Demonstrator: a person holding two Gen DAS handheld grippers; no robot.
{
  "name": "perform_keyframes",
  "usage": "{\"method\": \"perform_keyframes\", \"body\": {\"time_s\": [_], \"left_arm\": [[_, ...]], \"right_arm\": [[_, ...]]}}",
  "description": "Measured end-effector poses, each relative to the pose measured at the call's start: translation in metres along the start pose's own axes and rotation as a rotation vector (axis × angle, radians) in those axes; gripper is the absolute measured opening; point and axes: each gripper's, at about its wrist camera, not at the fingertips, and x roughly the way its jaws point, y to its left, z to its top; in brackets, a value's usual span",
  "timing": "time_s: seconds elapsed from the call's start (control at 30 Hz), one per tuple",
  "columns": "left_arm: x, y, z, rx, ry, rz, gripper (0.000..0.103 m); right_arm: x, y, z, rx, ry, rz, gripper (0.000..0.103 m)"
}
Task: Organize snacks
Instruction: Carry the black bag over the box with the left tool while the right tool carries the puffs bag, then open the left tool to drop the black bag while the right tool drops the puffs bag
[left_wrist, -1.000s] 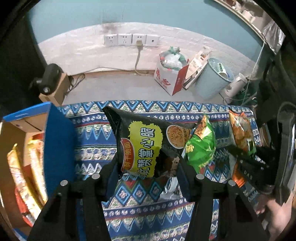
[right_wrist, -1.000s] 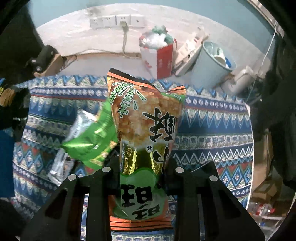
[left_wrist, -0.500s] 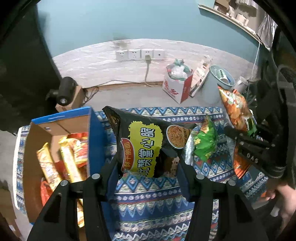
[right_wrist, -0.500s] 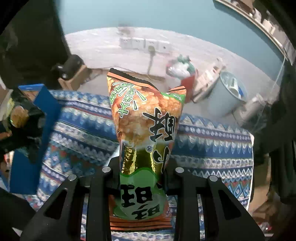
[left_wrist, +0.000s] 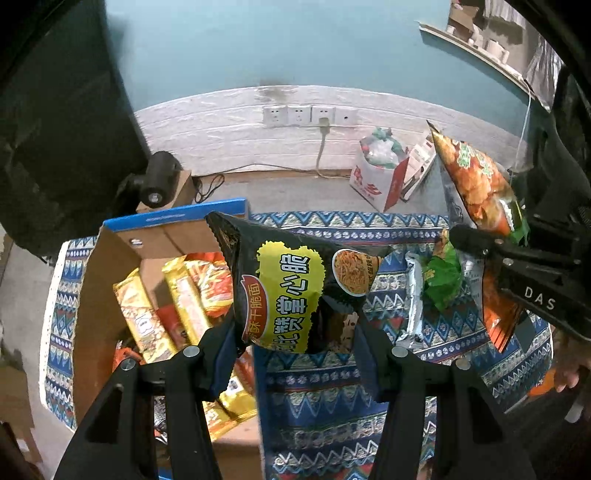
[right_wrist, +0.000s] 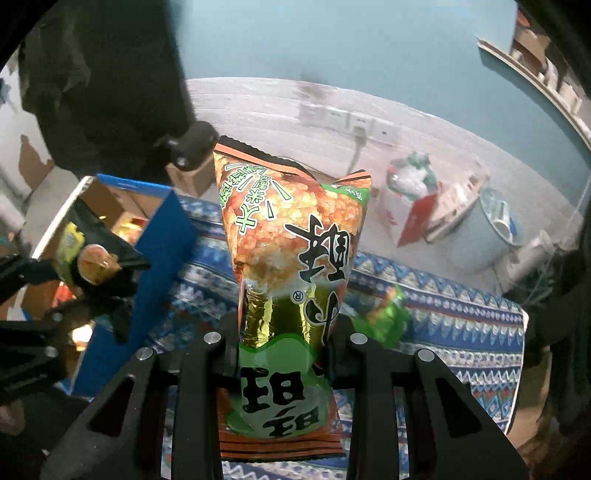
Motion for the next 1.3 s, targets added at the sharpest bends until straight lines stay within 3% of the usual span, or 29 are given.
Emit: {"method": "perform_keyframes", "body": {"time_s": [0.6,0.8,1.3], "left_arm": [[-0.013,0.082,-0.026,-0.112,-0.017,0.077,0.057],[-0.01,0.112,-0.034,-0.171,0.016,0.062,0.057],[-0.01,0.17,-0.041,-0.292,0.036,0.153,0.057]], "right_arm": [[0.012,0.098,0.035,-0.11,-0.03,0.113,0.028],[0.025,0.129,0.04,-0.135,-0.025,0.143,0.028],[0.074,0.188,0.05,-0.195,0.07,0.25,0.028]]}}
